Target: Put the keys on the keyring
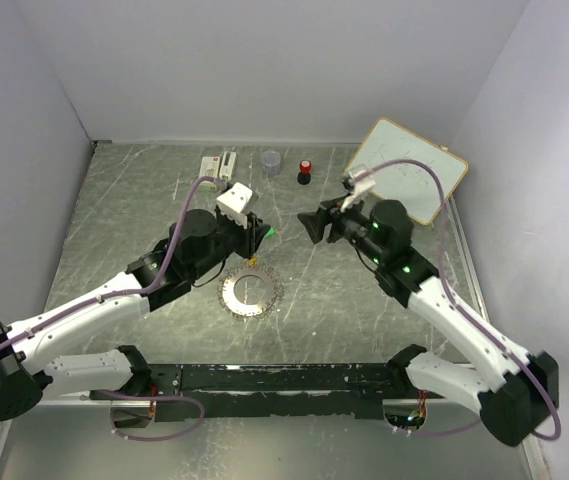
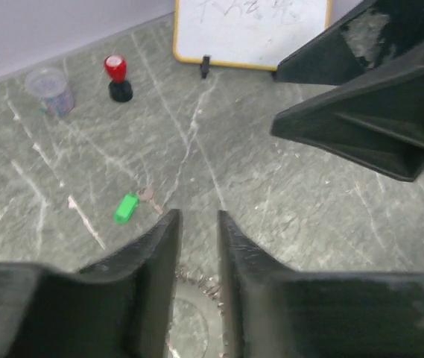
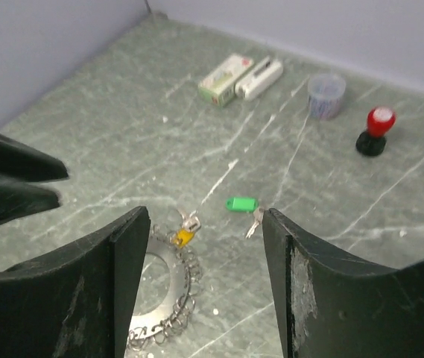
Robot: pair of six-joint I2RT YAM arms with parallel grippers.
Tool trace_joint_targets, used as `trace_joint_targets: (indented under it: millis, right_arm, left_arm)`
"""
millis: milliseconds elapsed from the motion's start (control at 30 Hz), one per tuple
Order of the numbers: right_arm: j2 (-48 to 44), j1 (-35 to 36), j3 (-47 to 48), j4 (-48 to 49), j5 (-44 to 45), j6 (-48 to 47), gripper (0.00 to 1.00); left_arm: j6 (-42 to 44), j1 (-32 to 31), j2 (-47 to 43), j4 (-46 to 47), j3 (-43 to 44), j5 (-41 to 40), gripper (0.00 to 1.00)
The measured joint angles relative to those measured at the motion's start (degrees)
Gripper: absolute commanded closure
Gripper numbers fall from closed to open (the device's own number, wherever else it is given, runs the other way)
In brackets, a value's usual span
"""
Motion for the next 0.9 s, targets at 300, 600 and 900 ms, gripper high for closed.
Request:
trace_joint_targets:
  millis: [300,600,900]
  right_arm:
    - [22.5,0.3,4.9,-11.8,-6.5,3.5,0.48]
    - [31.1,5.0,3.1,-13.6,-10.5,7.0,0.46]
    - [37.3,8.8,2.2,-11.1,-10.9,9.3,0.46]
  left_arm:
    - [-7.6,0.0,-0.8,-8.0,0.0,-6.9,0.12]
    - [-13.2,0.0,-2.9,-10.8,-1.4,-9.9,0.01]
    - [-14.2,0.0,-2.4,-11.9,-1.4,-10.5,0.02]
